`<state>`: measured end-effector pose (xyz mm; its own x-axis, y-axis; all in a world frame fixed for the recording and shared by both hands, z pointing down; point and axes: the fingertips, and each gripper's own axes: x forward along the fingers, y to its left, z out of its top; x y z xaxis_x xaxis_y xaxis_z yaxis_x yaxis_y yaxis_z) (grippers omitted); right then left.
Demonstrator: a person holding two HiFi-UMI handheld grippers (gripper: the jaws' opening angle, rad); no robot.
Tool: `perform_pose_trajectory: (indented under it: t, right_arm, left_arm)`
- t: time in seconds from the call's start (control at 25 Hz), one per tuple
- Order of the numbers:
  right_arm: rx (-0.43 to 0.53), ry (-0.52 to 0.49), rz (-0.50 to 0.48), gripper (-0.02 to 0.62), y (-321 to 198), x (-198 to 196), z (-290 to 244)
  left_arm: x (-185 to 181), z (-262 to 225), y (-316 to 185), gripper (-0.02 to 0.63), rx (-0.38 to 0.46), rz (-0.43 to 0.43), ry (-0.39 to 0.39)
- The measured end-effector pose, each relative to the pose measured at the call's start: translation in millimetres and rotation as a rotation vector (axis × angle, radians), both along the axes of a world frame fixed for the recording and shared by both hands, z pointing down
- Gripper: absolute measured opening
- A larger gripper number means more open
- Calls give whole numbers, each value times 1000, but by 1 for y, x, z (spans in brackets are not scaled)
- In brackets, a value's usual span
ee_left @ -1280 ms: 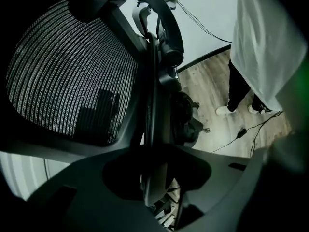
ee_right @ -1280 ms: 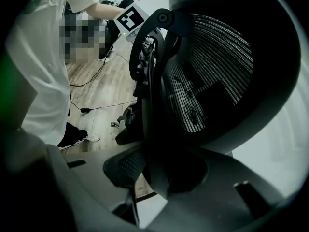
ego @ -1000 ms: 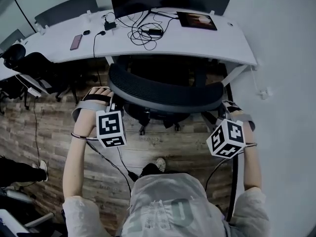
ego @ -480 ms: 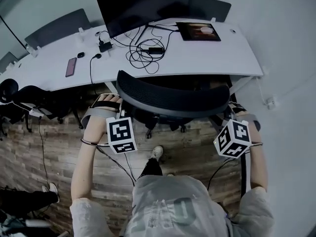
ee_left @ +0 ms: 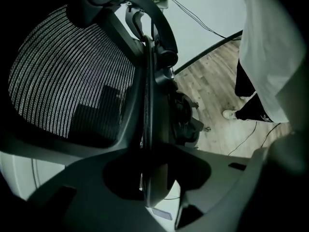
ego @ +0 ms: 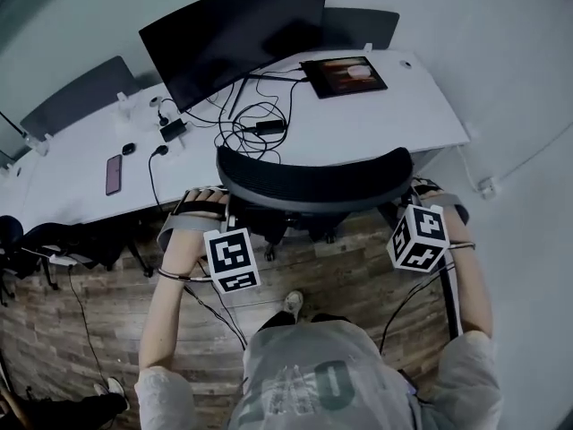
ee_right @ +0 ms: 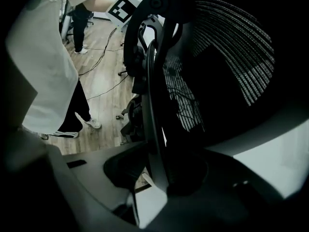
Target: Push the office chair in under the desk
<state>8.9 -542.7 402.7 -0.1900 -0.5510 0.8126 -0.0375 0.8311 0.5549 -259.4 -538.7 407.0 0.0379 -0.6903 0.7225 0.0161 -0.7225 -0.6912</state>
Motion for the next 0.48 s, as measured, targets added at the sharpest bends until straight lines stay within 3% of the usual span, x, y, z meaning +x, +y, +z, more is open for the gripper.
perform_pose_trajectory:
  t: [0.16, 0.32, 0.48]
  right_arm:
    - [-3, 18, 7, 117, -31, 0, -2]
    - [18, 92, 24, 124, -59, 22, -1]
    - [20, 88, 7, 130, -85, 36, -3]
  left_arm:
    - [1, -2, -26, 153, -5, -1, 6]
    - [26, -5, -33, 150, -34, 26, 89]
    - [45, -7, -39, 149, -55, 8, 135]
